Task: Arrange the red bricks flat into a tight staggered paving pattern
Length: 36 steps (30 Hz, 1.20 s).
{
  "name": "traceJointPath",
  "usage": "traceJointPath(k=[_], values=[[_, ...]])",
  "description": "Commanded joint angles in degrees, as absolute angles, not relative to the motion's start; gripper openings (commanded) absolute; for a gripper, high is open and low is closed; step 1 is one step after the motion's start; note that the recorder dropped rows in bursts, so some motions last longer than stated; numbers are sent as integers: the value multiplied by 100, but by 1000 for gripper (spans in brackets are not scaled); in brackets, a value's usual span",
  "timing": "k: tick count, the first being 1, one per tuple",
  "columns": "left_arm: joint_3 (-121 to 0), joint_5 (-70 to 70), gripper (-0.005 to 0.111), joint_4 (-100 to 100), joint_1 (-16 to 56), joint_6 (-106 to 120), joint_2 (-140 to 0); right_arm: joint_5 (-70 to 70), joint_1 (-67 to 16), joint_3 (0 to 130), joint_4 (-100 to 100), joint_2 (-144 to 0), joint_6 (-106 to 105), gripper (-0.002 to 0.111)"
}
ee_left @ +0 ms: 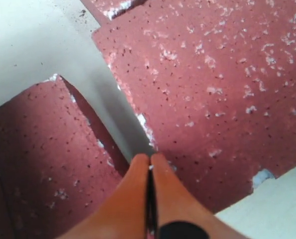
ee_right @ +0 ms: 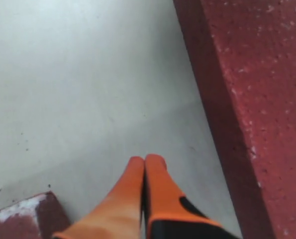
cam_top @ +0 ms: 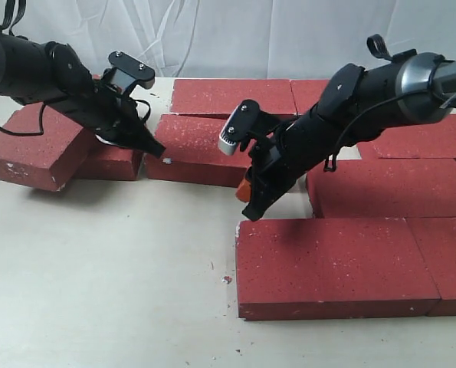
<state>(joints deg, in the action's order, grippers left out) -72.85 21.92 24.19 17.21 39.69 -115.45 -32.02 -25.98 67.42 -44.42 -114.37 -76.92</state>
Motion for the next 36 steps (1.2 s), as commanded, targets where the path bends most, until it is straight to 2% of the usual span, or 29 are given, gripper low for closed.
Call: traceJointPath(k=[1,22,36], values=[[-7358,2080,0,2528,1726,3958,-11567,-2972,-2528,6772,-4401,-11477,-7560,-1],[-7370,2100,0,2619,1916,4091,-11471,-1845,-2338,6772,-3578,-11477,-6265,-1],[-7370,2139,0,2608,1900,4091,-11509,-2703,-2338,6772,-3474,-10751,-6129,-1]])
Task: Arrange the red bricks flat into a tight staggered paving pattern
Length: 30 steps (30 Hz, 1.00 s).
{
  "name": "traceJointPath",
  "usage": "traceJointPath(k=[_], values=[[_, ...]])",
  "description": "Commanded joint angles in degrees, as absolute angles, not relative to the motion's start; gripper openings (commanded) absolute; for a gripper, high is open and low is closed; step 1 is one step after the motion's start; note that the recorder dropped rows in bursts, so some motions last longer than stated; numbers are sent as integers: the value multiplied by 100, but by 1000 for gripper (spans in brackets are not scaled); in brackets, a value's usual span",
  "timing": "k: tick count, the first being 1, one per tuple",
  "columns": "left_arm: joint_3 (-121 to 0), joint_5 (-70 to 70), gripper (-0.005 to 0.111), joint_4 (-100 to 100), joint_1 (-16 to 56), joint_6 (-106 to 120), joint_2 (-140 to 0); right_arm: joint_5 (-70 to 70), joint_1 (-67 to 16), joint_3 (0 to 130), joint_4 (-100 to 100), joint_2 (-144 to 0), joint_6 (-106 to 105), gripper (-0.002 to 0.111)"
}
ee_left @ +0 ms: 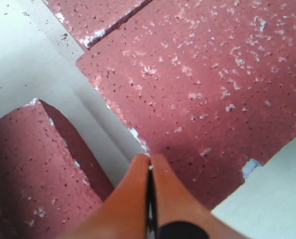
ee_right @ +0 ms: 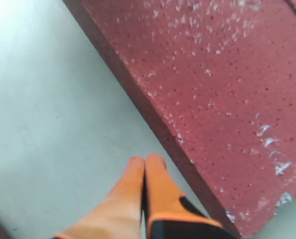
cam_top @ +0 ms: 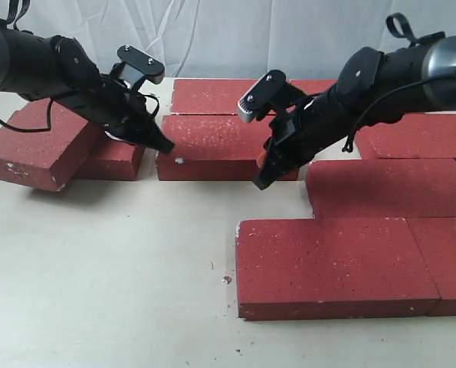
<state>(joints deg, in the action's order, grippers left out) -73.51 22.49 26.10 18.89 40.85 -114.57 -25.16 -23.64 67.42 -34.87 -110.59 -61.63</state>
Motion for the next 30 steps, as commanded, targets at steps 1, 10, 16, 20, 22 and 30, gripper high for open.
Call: traceJointPath(k=[1,10,16,20,22,30], values=[[-7370,2139,0,2608,1900,4091,-11509,-2703,-2338,6772,-3474,-10712,-6115,-1],[-7370,2067,0,2614,1900,4091,-11637,-3119,-2338,6772,-3386,-10936,-6127,-1],[-7383,1946,0,2662,1911,4091,-11688,-3024,-2338,6772,-3354,-11135,-6282,-1],[-7395,1925,0,2751,1958,4102,-11696,-2966,-2338,6772,-3354,-11150,-6282,-1],[-7395,1925,0,2762,1999,4114,-11696,-2966,-2338,6772,-3354,-11150,-6282,-1],[-7395,1791,0,2804,2164,4209,-11701,-2933,-2338,6772,-3121,-11150,-6282,-1]])
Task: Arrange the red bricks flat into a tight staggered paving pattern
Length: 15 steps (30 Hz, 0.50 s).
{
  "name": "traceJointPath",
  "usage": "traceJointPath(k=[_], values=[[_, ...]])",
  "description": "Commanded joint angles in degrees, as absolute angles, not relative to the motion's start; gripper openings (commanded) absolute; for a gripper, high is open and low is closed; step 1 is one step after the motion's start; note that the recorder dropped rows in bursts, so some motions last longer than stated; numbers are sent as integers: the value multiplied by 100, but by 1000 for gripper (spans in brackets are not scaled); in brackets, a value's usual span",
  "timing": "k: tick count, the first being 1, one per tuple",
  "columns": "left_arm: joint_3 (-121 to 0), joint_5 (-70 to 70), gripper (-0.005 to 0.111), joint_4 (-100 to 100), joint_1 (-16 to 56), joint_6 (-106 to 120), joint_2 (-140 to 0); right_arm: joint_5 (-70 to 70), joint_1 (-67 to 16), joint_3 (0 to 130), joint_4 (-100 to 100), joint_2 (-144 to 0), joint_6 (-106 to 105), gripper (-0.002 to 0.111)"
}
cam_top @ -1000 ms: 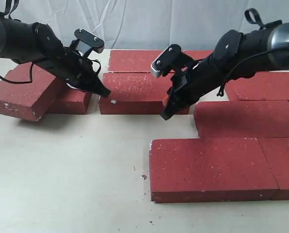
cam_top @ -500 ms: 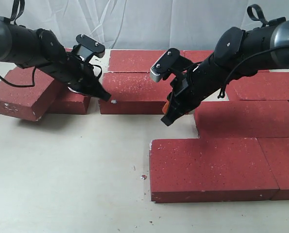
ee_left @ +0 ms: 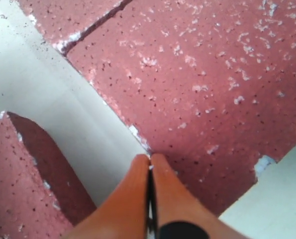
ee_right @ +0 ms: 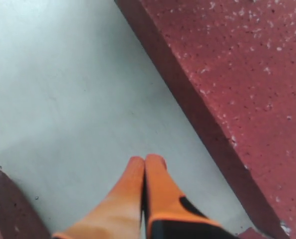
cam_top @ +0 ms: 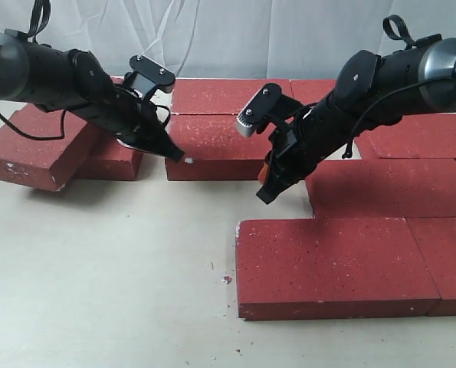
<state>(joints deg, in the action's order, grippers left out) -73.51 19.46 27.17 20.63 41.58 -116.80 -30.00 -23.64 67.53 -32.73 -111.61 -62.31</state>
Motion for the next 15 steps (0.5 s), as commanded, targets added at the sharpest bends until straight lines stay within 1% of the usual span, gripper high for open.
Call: traceJointPath(k=[1,15], values=[[-7395,1768,0,2804,2179,4209,-11727,-2921,-2338,6772,-3121,-11150,-6282,-1],[-7612,1692,0,2783,2458,4236,-11971,-2815,-2338,6772,-3121,-11150,-6282,-1]])
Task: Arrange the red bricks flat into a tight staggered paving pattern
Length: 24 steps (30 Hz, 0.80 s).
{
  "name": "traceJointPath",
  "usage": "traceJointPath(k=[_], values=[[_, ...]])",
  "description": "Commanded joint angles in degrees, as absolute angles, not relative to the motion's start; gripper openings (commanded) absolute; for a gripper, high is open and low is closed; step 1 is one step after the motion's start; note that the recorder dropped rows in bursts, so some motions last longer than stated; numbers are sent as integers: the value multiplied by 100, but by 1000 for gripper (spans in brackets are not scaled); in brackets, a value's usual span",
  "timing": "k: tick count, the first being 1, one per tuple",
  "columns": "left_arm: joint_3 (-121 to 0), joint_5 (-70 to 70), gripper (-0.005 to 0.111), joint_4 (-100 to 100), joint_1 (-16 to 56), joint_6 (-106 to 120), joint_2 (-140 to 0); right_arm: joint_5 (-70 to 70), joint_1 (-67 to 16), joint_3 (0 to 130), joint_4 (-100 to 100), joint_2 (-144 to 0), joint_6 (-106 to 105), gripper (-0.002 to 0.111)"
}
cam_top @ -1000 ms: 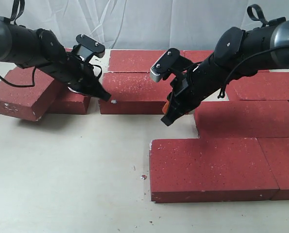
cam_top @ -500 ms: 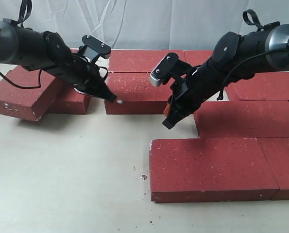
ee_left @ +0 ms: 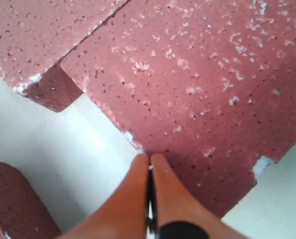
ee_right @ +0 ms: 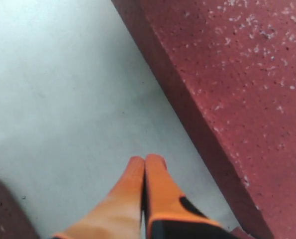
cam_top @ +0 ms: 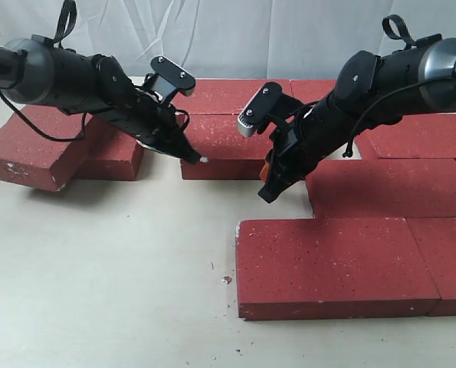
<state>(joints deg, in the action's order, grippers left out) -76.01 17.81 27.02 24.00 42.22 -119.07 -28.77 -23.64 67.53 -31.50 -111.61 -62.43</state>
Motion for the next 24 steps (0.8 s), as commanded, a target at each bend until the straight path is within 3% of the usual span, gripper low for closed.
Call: traceJointPath(k=[1,7,17,24], values=[[-7612,1520,0,2826,2458,4236,-11971,-2800,-2338,6772,-3121,-11150,-6282,-1],[-7612,1526,0,2486,2438,4245,-11960,-2755,-2338,6772,-2940,-11150,-6282,-1],[-7612,2113,0,2752,1786,4074,-11547,-2635,-2338,6772,-2852,-11150,-6138,-1],[-7612,1907,0,2762,1943,4089,-11922,-2431,-2338,6772,-2852,-11109,-6114,-1]])
